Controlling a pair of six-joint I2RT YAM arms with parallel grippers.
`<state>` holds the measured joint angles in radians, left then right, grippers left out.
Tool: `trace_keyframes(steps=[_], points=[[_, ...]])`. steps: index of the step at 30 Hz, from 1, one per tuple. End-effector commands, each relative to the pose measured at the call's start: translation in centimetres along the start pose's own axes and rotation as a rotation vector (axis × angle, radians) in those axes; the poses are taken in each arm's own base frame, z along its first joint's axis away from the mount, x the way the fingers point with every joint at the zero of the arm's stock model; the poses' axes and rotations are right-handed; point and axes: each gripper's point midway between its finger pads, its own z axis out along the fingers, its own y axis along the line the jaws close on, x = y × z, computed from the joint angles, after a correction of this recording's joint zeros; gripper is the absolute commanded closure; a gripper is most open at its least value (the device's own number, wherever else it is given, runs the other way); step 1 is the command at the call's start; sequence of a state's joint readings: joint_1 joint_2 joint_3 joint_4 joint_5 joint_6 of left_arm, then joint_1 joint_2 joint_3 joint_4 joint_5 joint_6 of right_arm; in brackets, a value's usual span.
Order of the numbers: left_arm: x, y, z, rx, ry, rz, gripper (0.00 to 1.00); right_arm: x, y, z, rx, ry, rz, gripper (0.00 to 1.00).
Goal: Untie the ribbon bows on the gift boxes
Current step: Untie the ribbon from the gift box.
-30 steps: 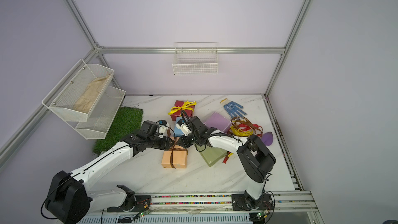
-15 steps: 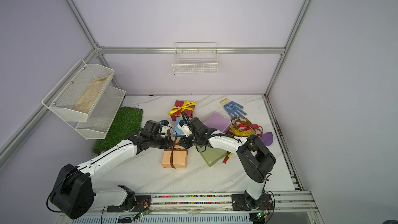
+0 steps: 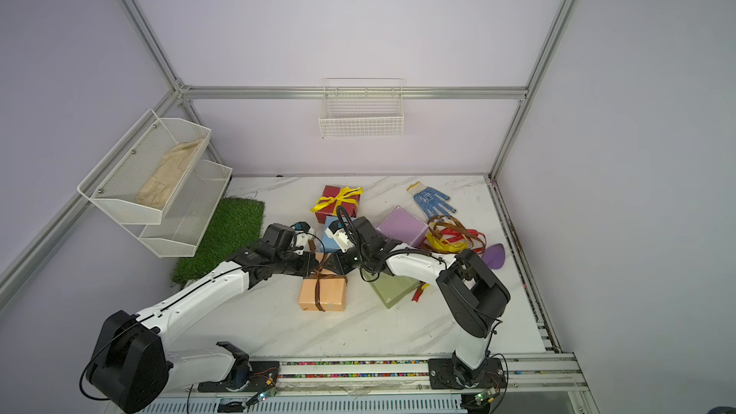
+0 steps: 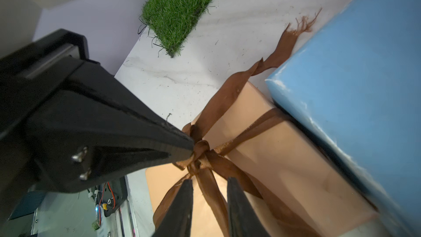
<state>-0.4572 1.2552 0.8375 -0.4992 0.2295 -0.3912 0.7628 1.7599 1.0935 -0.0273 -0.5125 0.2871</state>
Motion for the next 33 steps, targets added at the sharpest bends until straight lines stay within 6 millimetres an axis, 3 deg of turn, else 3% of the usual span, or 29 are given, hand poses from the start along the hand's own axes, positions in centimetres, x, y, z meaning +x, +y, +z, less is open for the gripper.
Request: trace_keyframes(steps=[1, 8, 24, 33], points=[[-1.5, -0.7, -1.8, 0.026, -0.069, -0.018, 1.0, -0.1, 1.3, 0.6, -0.047, -0.02, -0.024, 0.7], [-2.3, -1.1, -3.4, 0.042, -0.118, -0.029, 1.0, 0.1, 1.5, 1.2, -0.05, -0.019, -0.043, 0.76], [-2.3, -1.1, -3.5, 0.048, -0.121, -0.035, 1.0, 0.2, 2.5, 2.3, -0.062, -0.017, -0.071, 0.76], [-2.5, -1.3, -3.5, 0.06, -0.13, -0.035, 1.0, -0.2, 2.6, 2.6, -0.063, -0.024, -0.07, 0.9]])
